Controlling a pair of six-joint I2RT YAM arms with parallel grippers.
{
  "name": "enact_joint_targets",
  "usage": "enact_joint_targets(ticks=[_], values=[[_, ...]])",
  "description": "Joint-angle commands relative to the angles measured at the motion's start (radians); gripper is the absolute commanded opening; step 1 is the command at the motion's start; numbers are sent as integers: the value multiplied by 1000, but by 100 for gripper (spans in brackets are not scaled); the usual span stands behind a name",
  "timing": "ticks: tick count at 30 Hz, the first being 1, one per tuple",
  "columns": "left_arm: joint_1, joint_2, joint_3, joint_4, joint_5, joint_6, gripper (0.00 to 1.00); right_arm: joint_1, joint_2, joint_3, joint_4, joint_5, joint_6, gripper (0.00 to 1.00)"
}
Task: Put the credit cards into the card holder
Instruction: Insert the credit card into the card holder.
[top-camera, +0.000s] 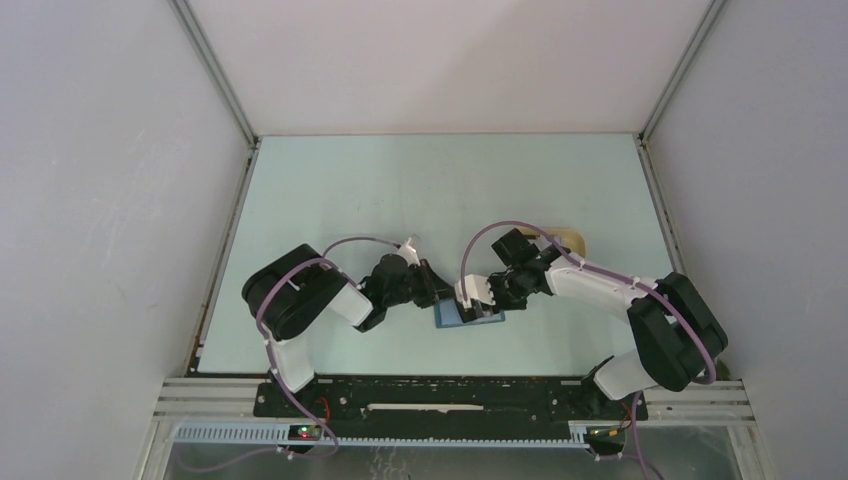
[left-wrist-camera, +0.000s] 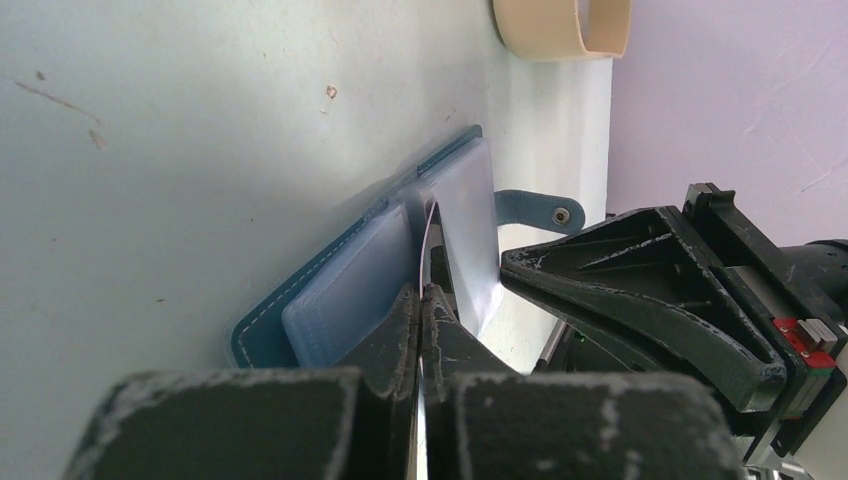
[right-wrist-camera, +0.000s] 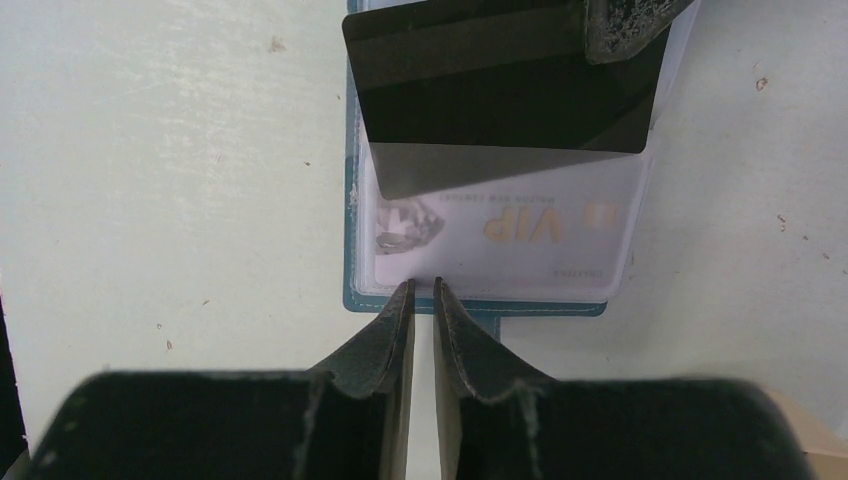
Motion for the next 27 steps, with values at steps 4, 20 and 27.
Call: enact_joint_targets(ticks=[4,20,27], values=[[-9,24,31,-89,34,12,0,15,8,34,-7,0,9,20],[-13,52,97,-177,72,10,0,43,17,34,-3,4,17,20],[-15,90,130,-177,84,9,2,48,9,35,2,3,37,24]])
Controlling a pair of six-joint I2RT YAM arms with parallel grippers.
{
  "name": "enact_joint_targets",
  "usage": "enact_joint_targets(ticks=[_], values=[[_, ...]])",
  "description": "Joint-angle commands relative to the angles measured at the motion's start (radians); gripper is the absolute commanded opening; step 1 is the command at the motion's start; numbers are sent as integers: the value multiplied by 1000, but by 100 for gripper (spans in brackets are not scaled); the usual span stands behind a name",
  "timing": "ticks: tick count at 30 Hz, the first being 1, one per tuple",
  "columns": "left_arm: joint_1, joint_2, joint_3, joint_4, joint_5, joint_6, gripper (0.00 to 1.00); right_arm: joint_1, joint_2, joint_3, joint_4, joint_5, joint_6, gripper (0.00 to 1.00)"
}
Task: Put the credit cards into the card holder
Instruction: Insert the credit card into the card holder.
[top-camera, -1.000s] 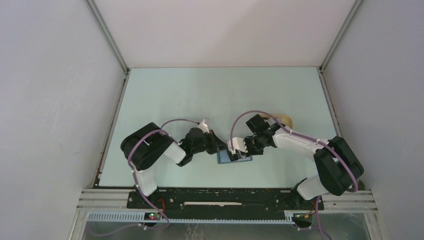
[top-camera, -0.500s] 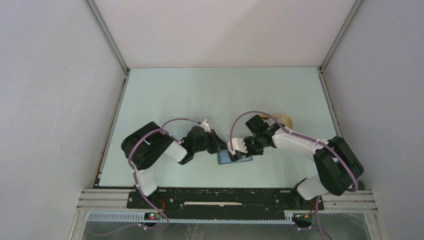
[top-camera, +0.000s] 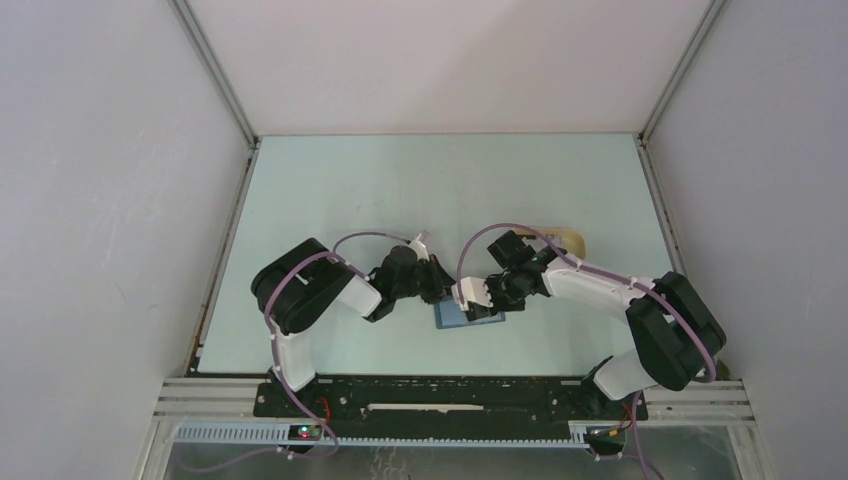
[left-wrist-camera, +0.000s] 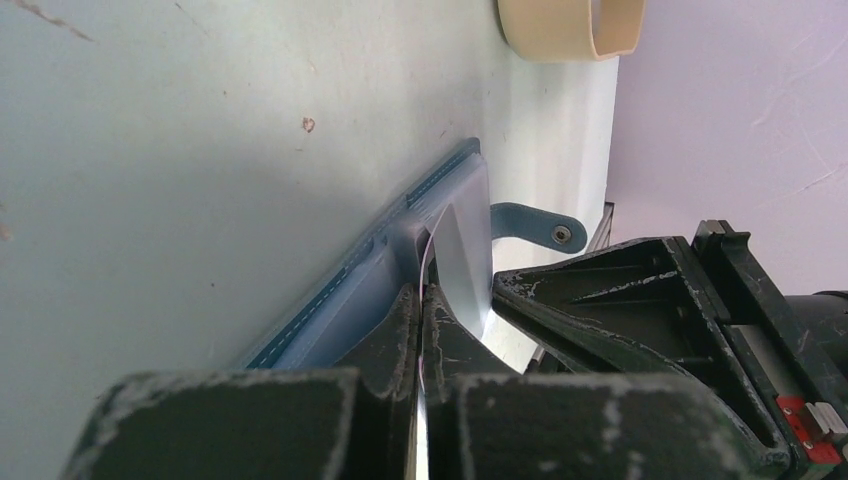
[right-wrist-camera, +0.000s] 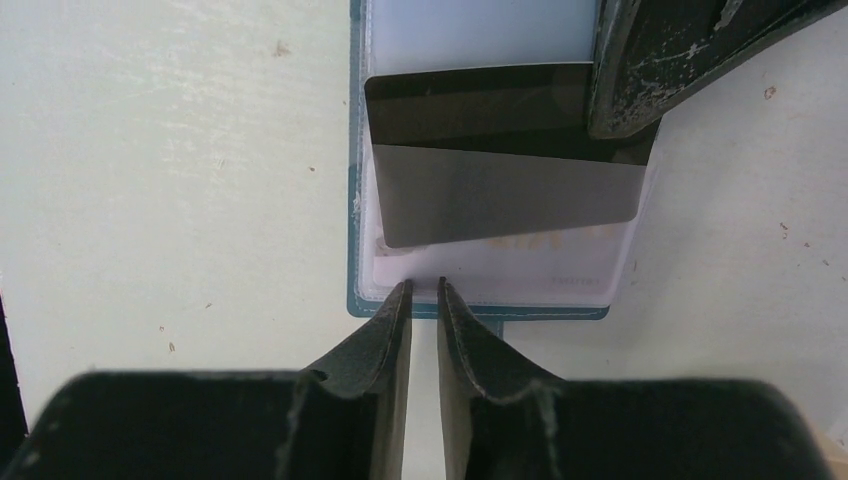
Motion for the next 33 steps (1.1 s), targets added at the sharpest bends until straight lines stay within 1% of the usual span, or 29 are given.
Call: enact_joint_targets(ticks=[1,3,8,12,15,19,22,26,30,33], values=[[-15,37,20,-73,27,19,3,17,-4,28,9,-37,31,26],[-14,40,23,-70,29,23,4,16,-16,35,2,-56,44,28],[-13,55,15,-26,30,17,19,7,-65,46,-6,-105,75,33],[-12,64,13,-5,45,15,24,6,-108,49,-7,-184,75,35],[-8,68,11,10,54,17,27,25,-130,48,16,-268,66,31],[-2,72,4,33,62,11,27,77,-133,38,105,-281,37,26],[-1,74,4,37,65,12,28,127,-99,46,169,-245,10,20],[0,76,4,38,65,12,28,188,-21,93,194,-173,-2,10],[-2,76,6,38,64,12,28,235,46,116,230,-47,2,7],[-1,77,6,38,64,13,29,247,77,120,246,15,13,5]])
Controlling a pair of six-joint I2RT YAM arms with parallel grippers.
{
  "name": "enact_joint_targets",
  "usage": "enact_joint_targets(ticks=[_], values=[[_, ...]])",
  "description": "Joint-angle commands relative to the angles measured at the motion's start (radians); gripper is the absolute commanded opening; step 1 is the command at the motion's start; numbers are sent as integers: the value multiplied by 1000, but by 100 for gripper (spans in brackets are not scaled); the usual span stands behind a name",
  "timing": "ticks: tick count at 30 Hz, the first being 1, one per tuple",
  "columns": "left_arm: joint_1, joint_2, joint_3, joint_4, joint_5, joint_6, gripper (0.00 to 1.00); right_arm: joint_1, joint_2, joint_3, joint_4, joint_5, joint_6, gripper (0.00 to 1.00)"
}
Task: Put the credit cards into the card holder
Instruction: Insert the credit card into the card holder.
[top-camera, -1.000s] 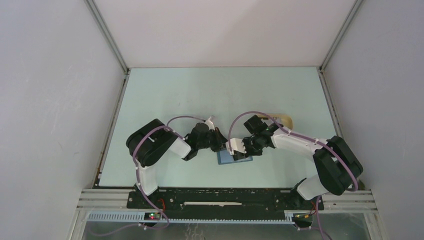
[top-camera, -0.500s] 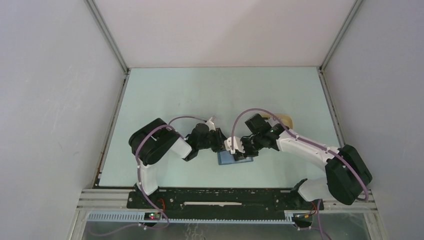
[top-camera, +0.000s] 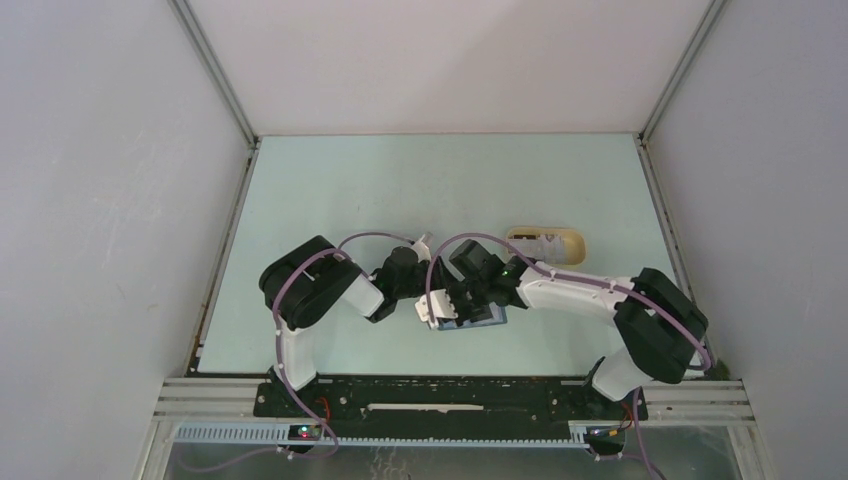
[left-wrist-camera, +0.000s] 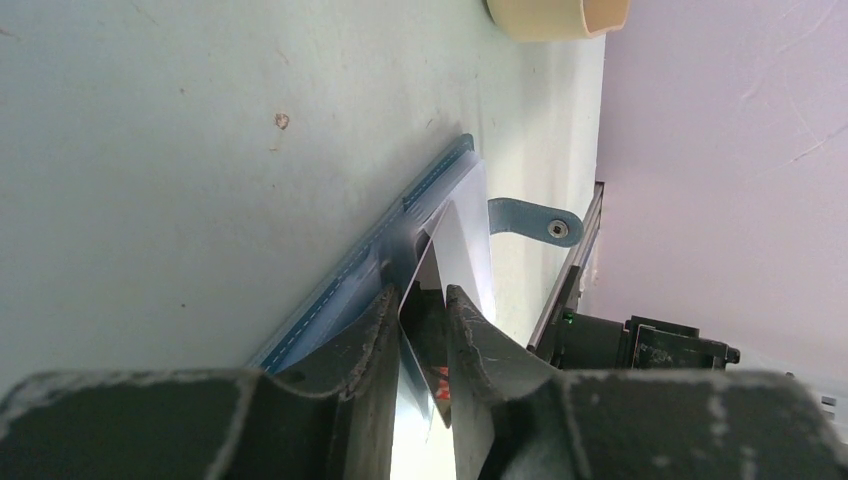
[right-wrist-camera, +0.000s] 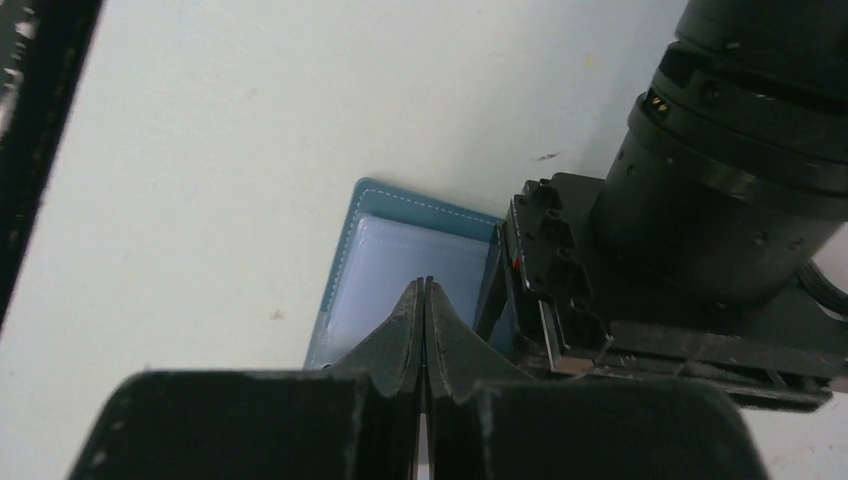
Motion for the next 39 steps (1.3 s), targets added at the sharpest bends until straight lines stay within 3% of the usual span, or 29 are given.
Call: enact_joint_targets(ticks=[1,12,39], values=[[-1,23,-6,-32,7,14,29,22,34,33,59,131,0,4],[-2,27,-3,-32,4,15,30,17,80,23,29,231,-65,1],[-2,25,3,-57,-4,26,42,-160,-14,-22,-67,183,-106,0]])
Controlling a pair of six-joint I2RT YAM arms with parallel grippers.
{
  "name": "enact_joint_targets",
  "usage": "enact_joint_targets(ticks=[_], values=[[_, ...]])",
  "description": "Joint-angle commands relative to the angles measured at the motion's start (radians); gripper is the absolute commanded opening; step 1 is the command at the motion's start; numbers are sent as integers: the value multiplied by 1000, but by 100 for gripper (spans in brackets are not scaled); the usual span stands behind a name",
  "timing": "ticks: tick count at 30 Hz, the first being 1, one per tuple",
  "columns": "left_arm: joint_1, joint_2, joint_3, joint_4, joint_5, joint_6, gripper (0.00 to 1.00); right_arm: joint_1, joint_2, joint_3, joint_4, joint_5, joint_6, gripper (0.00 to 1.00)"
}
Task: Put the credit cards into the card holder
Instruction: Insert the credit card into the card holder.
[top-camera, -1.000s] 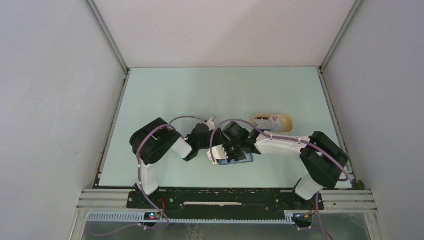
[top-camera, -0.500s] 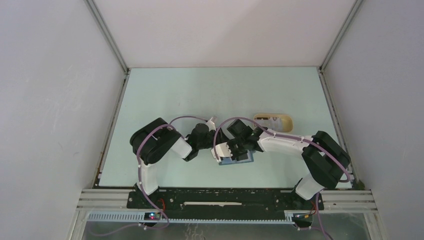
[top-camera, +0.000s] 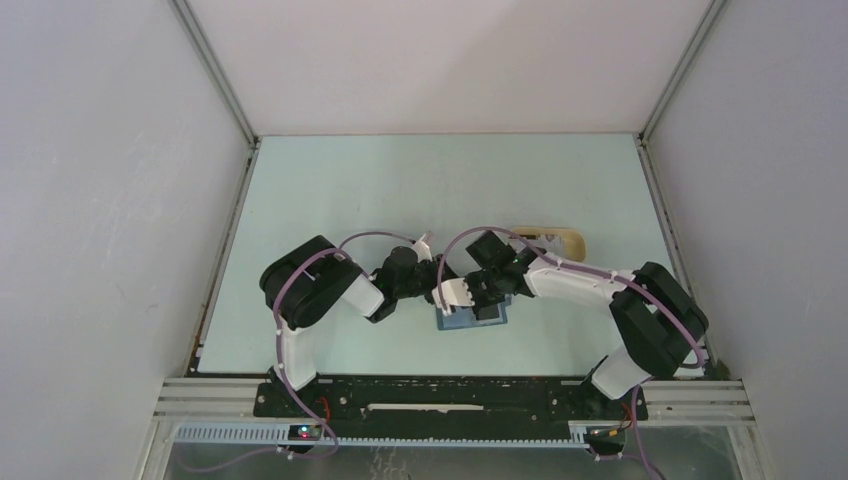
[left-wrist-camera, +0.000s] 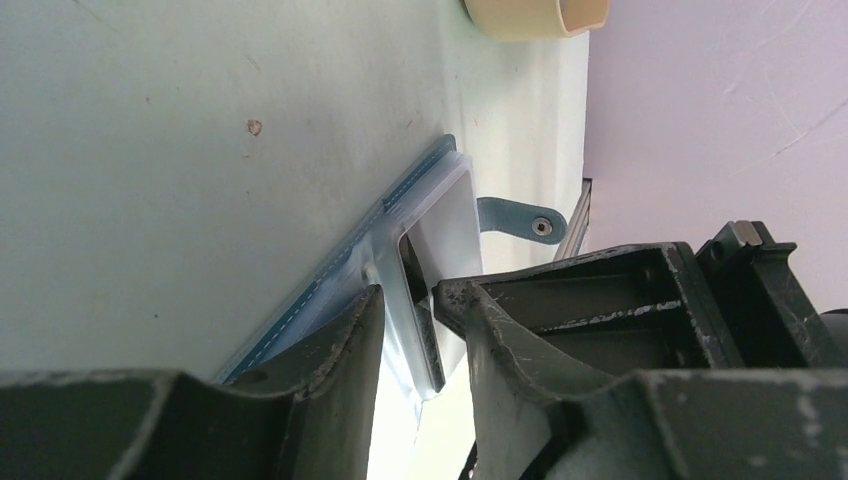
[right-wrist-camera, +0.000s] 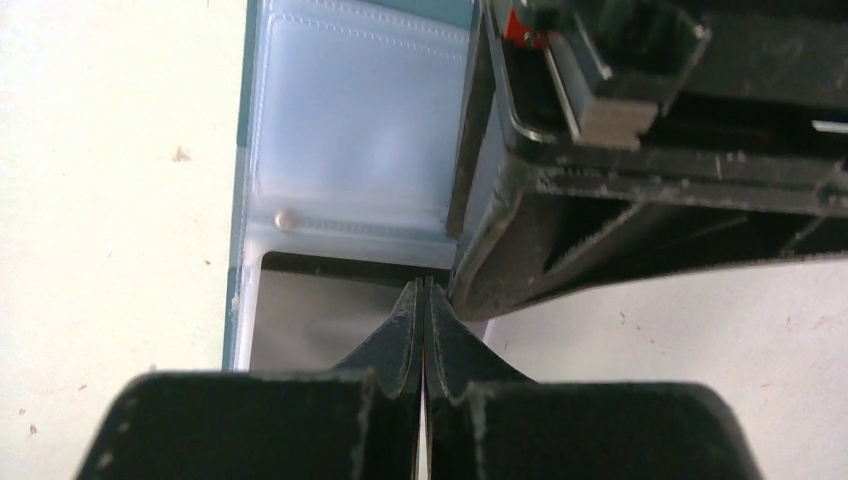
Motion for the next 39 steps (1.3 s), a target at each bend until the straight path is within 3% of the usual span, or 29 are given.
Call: enact_joint_targets(ticks=[1,9,16,20,24,32,34,39], values=[[-3,19,3,-84,-15,32,42,-39,-61,-5,-17,-15,-13,0],[-2,11,-13,-30,0,28,43,-67,-127,-4,-68,-153,-7,3],[-2,-61,-52,80,7,35,46,-144,-240,51,-230,-333,-23,12],[-2,-149,-76,86,0,80,47,-237,-339,71,-254,-388,67,22],[-3,-290,-104,77,-2,155,48,-377,-452,72,-245,-405,213,39],[-21,-691,40,-398,-112,576,54,-695,-600,73,-181,-573,586,85],[-24,-758,89,-492,-161,664,63,-754,-585,80,-198,-639,651,89],[-24,-827,196,-567,-220,845,83,-870,-460,126,-225,-701,770,88]])
